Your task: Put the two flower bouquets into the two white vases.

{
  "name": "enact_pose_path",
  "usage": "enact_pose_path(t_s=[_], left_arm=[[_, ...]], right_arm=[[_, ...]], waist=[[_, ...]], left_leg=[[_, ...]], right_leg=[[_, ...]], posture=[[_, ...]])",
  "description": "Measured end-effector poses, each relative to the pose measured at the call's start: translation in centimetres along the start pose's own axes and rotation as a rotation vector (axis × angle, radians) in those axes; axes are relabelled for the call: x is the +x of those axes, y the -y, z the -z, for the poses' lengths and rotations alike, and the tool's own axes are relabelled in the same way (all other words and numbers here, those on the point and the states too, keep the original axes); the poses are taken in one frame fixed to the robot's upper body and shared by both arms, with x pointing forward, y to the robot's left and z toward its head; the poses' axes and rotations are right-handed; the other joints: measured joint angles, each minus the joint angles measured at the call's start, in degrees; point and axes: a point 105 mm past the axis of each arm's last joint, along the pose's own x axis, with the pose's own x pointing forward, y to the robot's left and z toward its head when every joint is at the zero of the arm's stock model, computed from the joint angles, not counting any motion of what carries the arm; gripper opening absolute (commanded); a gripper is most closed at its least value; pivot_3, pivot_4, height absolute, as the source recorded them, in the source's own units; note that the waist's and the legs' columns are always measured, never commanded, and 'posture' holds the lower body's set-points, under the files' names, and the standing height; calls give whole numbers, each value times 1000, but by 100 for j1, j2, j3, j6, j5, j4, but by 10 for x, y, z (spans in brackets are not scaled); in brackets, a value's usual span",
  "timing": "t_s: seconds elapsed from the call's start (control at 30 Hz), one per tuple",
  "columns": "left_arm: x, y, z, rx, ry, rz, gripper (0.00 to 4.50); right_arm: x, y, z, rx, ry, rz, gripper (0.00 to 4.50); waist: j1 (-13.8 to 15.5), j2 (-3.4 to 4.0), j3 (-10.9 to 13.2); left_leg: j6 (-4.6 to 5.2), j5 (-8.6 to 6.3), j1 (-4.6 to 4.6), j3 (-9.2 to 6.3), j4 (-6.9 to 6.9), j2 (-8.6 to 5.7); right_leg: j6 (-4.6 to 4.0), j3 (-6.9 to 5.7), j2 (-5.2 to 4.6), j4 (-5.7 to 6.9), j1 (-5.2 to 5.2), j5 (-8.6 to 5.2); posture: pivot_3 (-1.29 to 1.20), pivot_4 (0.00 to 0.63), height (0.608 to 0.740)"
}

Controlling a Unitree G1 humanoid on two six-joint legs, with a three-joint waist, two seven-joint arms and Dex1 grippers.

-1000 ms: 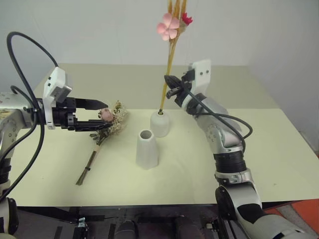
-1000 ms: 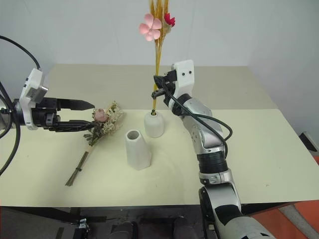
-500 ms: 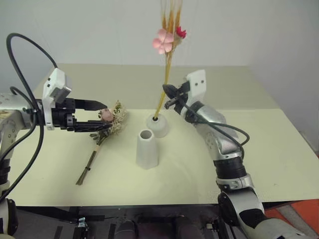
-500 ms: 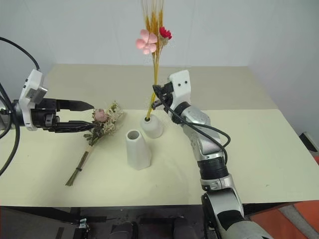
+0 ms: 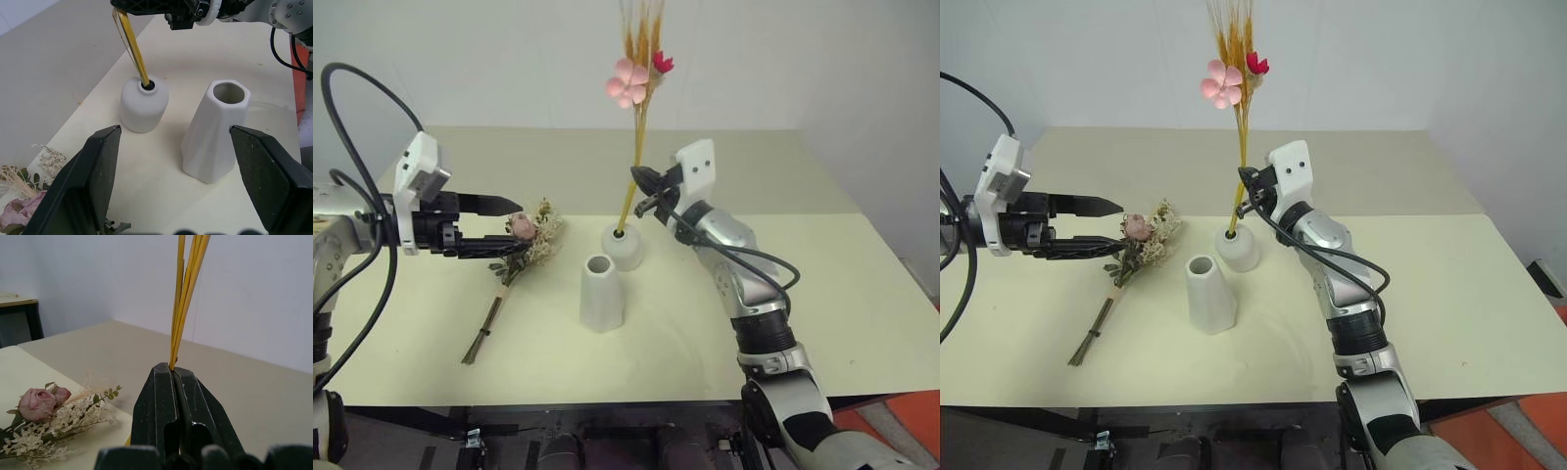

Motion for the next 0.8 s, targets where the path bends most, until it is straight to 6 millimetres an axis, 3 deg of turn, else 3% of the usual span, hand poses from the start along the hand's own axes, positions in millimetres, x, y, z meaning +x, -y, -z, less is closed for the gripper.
enact_pose_path(t_s=[0.2, 0.8], left_arm=[[0, 0, 0, 0, 0, 0, 3846], [0, 0, 0, 0, 0, 0, 3846]], right_arm=[[3, 8, -9, 2, 20, 25, 8], [4, 7, -5, 14, 14, 18, 8]], waist=[[4, 0, 0], [1, 0, 0]], left_leg=[[0, 0, 0, 0, 0, 0], [0, 0, -1, 0, -1, 0]], right_leg=[[-1, 0, 0, 0, 0, 0], [-2, 0, 0, 0, -1, -1]], posture=[[0, 150, 740], [0, 150, 740]])
